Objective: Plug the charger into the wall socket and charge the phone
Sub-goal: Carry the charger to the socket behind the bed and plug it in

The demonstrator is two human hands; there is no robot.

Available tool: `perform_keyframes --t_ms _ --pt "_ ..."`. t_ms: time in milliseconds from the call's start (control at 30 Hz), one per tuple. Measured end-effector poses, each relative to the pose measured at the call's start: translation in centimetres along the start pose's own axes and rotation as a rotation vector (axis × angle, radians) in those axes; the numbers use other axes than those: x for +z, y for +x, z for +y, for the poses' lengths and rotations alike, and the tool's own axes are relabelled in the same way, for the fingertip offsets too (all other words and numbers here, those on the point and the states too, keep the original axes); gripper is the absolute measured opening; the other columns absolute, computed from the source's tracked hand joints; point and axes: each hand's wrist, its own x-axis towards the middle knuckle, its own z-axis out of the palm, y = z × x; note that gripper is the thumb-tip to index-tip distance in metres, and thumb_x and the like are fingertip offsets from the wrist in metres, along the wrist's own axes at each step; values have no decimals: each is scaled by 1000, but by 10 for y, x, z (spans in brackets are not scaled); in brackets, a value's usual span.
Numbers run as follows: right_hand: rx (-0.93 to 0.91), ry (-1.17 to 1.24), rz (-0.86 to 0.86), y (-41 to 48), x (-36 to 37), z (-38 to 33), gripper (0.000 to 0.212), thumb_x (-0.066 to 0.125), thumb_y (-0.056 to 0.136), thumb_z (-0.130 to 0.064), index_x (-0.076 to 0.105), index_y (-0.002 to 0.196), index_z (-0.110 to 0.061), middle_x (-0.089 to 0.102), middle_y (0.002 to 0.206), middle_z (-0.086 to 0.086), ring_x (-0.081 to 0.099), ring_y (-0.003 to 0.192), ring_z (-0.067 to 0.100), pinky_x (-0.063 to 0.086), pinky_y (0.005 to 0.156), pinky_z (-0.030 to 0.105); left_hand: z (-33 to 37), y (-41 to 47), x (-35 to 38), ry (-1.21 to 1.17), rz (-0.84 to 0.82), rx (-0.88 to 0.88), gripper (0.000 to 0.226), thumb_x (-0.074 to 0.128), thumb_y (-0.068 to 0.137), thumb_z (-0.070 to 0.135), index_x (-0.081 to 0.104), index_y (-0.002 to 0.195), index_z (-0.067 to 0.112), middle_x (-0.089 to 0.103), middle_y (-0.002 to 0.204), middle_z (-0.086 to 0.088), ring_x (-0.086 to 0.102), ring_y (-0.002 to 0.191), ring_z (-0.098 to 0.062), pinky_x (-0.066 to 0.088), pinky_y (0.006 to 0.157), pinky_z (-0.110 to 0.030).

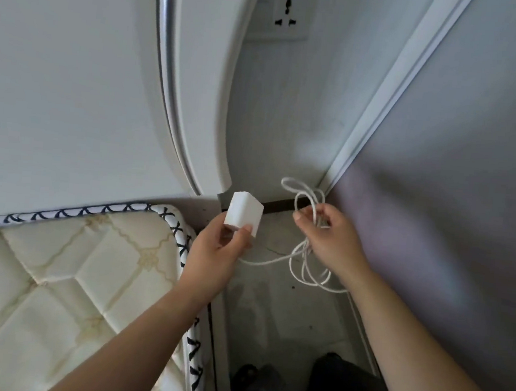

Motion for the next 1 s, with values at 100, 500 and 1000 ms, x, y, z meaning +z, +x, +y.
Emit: perform_keyframes --t_ms 100,500,1000 --pt "19 -113 -170 1 2 5 35 68 74 -47 60 103 -29 61 102 -6 60 83 15 44 74 26 3 8 -2 -38 4 0 16 59 84 33 61 100 37 73 76 2 70 72 -9 55 75 -36" --pt "-9 108 -280 0 -17 -47 23 45 86 -56 64 74 -54 63 74 -38 55 67 -22 51 80 25 45 26 23 73 -164 263 42 64 83 25 54 111 55 69 91 30 64 80 6 52 74 -16" --pt "-39 732 -160 77 -49 -133 19 55 90 -24 59 107 -19 59 113 9 63 98 21 60 73 38 83 41 41 85 -169 90 22 50 91 33 66 75 29 56 56 11 51 57 -3 43 60 -20"
